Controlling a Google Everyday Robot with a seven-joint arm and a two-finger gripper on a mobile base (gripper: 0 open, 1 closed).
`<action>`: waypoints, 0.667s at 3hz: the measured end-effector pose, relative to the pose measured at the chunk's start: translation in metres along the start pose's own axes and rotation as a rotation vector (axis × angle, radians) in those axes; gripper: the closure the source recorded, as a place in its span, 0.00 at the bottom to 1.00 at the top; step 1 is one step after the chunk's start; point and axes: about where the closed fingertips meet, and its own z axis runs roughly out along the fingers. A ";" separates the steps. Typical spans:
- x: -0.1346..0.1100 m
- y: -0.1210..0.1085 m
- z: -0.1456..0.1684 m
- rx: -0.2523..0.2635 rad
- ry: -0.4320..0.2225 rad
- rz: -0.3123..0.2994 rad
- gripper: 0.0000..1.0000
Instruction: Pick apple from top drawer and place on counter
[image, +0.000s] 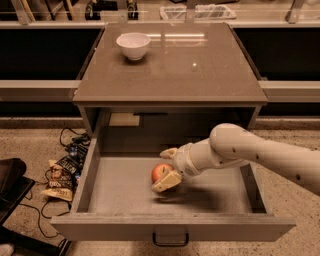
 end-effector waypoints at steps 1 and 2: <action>0.011 0.001 0.020 -0.013 0.028 0.020 0.50; 0.007 0.002 0.017 -0.013 0.030 0.020 0.73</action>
Offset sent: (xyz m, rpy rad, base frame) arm -0.0138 0.0085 -0.0350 -0.0525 0.0326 -0.0257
